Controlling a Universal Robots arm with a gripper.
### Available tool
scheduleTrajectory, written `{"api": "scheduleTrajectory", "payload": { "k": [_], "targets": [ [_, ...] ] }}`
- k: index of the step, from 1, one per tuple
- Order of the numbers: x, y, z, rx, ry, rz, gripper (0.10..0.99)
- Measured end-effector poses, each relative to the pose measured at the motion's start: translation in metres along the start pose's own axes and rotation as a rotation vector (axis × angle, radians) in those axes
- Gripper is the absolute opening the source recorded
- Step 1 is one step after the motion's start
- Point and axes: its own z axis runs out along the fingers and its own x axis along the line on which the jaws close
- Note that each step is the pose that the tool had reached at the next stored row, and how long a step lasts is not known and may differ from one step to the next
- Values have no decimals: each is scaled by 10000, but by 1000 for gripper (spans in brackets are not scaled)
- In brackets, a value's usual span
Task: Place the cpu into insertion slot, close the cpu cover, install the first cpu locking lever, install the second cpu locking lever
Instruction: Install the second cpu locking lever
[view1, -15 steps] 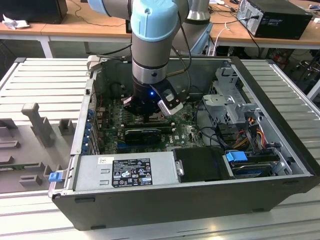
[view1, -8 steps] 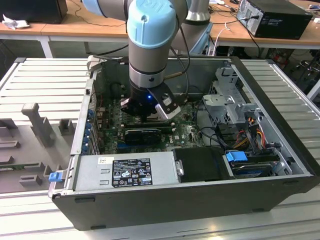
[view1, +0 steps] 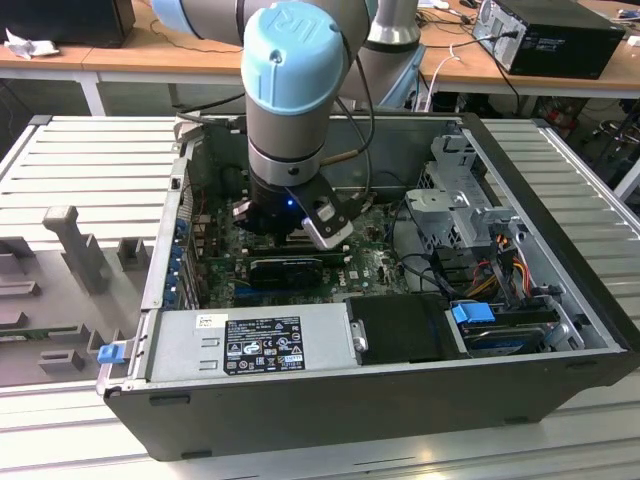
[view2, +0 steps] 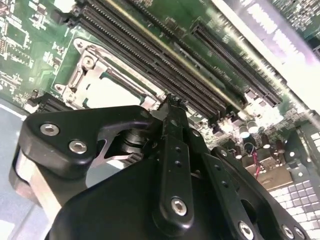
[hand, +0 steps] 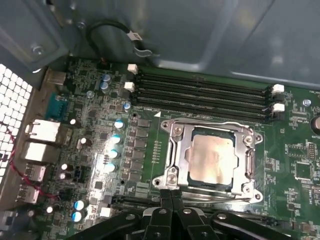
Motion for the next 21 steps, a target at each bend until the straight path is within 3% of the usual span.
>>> {"api": "scheduleTrajectory", "payload": {
  "k": [2, 5, 11, 18, 21],
  "targets": [
    [9, -54, 20, -90, -13, 0, 106],
    [11, -67, 60, -140, -18, 0, 106],
    [47, -77, 115, -444, -60, -7, 106],
    [82, -79, 158, -564, -75, -8, 106],
    [90, -46, 207, -611, -85, -10, 106]
  ]
}}
